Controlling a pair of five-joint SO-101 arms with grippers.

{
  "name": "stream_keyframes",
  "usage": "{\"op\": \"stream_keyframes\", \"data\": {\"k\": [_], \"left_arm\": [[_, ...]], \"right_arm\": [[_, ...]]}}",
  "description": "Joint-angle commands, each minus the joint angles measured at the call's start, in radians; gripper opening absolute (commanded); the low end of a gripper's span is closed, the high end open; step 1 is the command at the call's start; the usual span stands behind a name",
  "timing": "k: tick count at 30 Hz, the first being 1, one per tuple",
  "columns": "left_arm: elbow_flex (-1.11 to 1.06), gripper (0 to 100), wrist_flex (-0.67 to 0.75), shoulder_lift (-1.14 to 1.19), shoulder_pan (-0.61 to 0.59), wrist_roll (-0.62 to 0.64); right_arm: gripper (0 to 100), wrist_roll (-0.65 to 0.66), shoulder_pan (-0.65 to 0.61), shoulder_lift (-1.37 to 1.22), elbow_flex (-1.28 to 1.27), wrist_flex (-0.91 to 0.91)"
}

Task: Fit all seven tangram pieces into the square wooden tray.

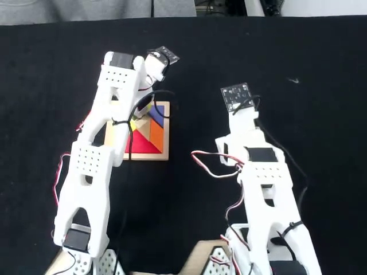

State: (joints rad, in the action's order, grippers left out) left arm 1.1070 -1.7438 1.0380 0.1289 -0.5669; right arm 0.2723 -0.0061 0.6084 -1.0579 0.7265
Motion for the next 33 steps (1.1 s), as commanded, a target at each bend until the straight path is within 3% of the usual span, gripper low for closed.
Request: {"op": "stream_keyframes", "data": {"k": [1, 23, 30, 33], "left_arm": [[-0.079, 3, -0.017, -0.109, 0.001, 0.008], [-0.165, 3, 0.0, -0.114, 0.036, 0.009], [-0.143, 19, 0.002, -0.124, 0.008, 0.006], [-0.077, 19, 0.002, -0.114, -0.025, 0.003]], "right_arm": [[1.1, 0.009, -0.018, 0.031, 0.005, -0.017], [1.1, 0.009, -0.018, 0.031, 0.005, -0.014], [1.1, 0.009, -0.018, 0.031, 0.005, -0.014], [1.1, 0.009, -0.018, 0.031, 0.005, -0.014]]}}
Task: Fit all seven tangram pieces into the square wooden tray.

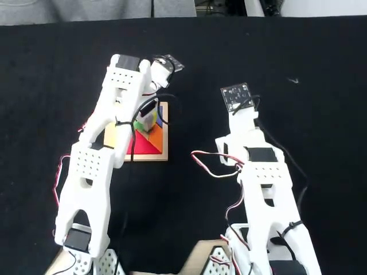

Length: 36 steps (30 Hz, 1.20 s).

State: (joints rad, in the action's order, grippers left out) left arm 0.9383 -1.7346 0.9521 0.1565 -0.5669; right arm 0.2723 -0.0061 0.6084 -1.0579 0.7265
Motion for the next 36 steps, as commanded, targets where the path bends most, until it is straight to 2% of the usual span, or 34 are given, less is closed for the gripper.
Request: {"op": "stream_keyframes", "data": {"k": [1, 7, 14, 23, 29, 36], "left_arm": [[0.113, 19, -0.008, -0.026, -0.067, 0.003], [0.143, 19, 0.044, -0.026, -0.127, -0.049], [0.154, 19, 0.025, -0.031, -0.12, -0.052], [0.154, 19, 0.129, 0.014, -0.177, -0.054], [0.154, 19, 0.27, 0.103, -0.219, -0.048], [0.145, 19, 0.259, 0.098, -0.231, -0.052]], "right_arm": [[1.1, 0.009, -0.018, 0.031, 0.005, -0.014], [1.1, 0.009, -0.018, 0.031, 0.004, -0.011], [1.1, 0.009, -0.018, 0.031, 0.004, -0.012], [1.1, 0.009, -0.018, 0.031, 0.004, -0.015], [1.1, 0.009, -0.017, 0.031, 0.004, -0.014], [1.1, 0.009, -0.018, 0.031, -0.004, -0.031]]}}
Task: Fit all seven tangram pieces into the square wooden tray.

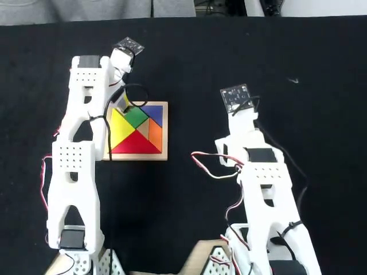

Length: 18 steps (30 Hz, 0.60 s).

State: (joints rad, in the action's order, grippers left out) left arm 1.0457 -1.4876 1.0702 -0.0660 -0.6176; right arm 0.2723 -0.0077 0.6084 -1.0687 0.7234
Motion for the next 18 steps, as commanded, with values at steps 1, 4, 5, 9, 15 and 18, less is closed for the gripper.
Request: {"op": "stream_keyframes", "data": {"k": [1, 4, 5, 9, 15, 18], "left_arm": [[0.036, 19, 0.012, -0.018, -0.005, -0.002], [0.036, 19, 0.012, 0.002, 0.001, -0.002], [0.036, 19, 0.006, 0.008, 0.001, -0.002], [0.047, 19, -0.077, 0.014, 0.004, -0.063], [0.047, 19, -0.163, 0.014, -0.025, -0.135], [0.105, 19, -0.17, 0.012, -0.041, -0.13]], "right_arm": [[1.1, 0.009, -0.017, 0.031, 0.005, -0.029], [1.1, 0.009, -0.017, 0.031, 0.005, -0.029], [1.1, 0.009, -0.017, 0.031, 0.005, -0.029], [1.1, 0.009, -0.017, 0.031, 0.005, -0.029], [1.1, 0.009, -0.017, 0.031, 0.005, -0.028], [1.1, 0.009, -0.012, 0.033, 0.013, -0.029]]}}
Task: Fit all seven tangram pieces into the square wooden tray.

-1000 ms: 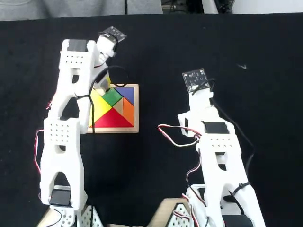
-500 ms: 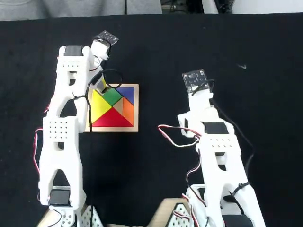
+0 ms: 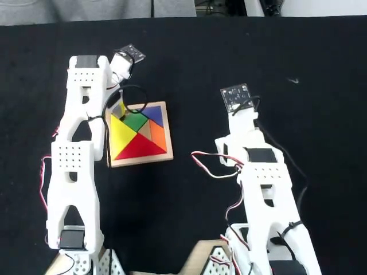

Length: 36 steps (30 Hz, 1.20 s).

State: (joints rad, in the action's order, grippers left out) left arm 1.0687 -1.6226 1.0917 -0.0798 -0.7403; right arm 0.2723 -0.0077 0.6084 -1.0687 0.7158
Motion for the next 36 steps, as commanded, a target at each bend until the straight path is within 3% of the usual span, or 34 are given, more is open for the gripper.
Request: {"op": "stream_keyframes", "data": {"k": [1, 5, 9, 16, 19, 23, 27, 33, 36], "left_arm": [[0.119, 19, -0.035, -0.008, -0.031, -0.005], [0.303, 19, -0.038, -0.008, -0.033, 0.127], [0.599, 20, -0.144, -0.002, -0.033, 0.25], [0.559, 19, -0.141, -0.149, -0.094, 0.614], [0.545, 19, -0.141, -0.215, -0.11, 0.655], [0.466, 19, -0.141, -0.33, -0.097, 0.655], [0.308, 19, -0.141, -0.485, -0.088, 0.654], [-0.097, 19, -0.141, -0.778, -0.108, 0.623], [-0.329, 19, -0.137, -0.948, -0.114, 0.589]], "right_arm": [[1.3, 0.009, -0.009, 0.038, 0.019, -0.021], [1.5, 0.054, 0.071, 0.028, 0.134, 0.021], [1.5, 0.057, 0.101, -0.068, 0.323, 0.161], [2.3, 0.063, 0.143, -0.43, 0.619, 0.164], [12.9, 0.087, 0.172, -0.604, 0.748, 0.157], [24.0, 0.253, 0.184, -0.796, 0.886, 0.157], [24.0, 0.351, 0.186, -0.903, 1.003, 0.157], [24.0, 0.425, 0.178, -0.918, 1.053, 0.157], [24.4, 0.58, 0.164, -0.92, 1.046, 0.186]]}}
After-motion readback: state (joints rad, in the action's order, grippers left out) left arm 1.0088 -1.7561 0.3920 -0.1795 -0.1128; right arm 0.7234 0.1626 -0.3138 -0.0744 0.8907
